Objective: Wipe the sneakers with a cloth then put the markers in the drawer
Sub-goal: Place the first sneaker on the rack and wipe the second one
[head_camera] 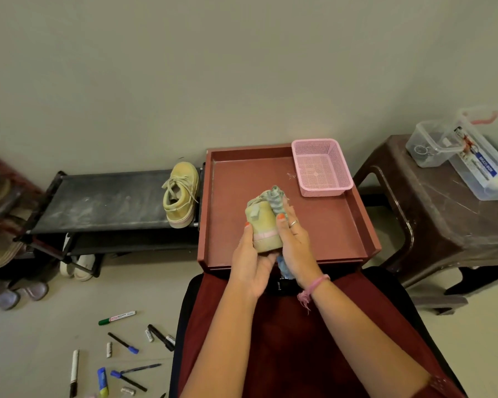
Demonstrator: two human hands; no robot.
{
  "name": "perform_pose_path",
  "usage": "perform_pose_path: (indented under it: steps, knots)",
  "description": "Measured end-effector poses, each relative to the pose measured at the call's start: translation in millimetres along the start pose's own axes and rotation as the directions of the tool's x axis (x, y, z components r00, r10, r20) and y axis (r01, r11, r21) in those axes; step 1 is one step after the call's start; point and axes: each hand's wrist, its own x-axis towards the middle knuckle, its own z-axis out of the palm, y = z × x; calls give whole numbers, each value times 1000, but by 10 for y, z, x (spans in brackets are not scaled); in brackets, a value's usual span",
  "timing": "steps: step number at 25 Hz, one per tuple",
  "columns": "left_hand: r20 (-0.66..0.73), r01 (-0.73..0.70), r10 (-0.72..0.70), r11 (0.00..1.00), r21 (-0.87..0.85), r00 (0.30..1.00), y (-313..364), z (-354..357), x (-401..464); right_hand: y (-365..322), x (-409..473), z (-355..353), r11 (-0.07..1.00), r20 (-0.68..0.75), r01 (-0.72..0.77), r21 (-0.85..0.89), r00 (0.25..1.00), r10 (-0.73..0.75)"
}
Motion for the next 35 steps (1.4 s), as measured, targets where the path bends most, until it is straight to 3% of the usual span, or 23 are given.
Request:
perform_pose_path:
  steps: [1,3,5,6,8,11,13,16,19,21,24,28,32,35]
  knots:
    - [6,-7,7,1000,-9,1000,15,-26,-29,-5,-87,40,977,64,99,-188,994,-89]
    - [1,-11,11,999,-36,1000,59,-95,-60,41,-259,56,813,222,332,-478,941,-254]
    - [21,3,-1,996,-90,1000,71,-169,-96,113,-327,-12,625,355,495,-603,869,-345]
    - [26,2,1,994,-111,1000,60,-202,-115,159,-308,-38,588,390,531,-611,848,-360]
    - [14,-19,21,992,-128,1000,42,-257,-118,201,-259,-4,689,386,485,-538,869,-309]
    - [-1,-49,49,986,-159,999,40,-360,-66,270,-88,81,940,185,158,-302,977,-105]
    - [-10,-67,66,982,-176,998,40,-420,-45,233,-2,119,975,128,19,-221,992,10]
    - [-5,-63,63,976,-209,998,22,-569,-31,89,-143,264,906,257,100,-410,966,10]
    - [-29,-23,16,964,-263,999,6,-749,-16,94,-415,378,682,429,343,-646,902,-48]
    - [-13,-21,19,975,-222,1000,19,-830,16,173,-416,419,610,429,378,-697,901,-69]
    - [34,-43,44,998,-34,998,50,-864,82,183,-308,524,633,323,287,-719,944,-62]
    - [-22,-73,79,981,182,997,79,-924,239,331,-50,556,691,196,126,-711,980,24]
    - [-53,-94,108,972,218,993,23,-958,332,554,389,274,724,71,7,-689,996,57]
    - [-74,-103,126,961,256,989,22,-958,398,653,685,132,698,42,2,-716,998,40]
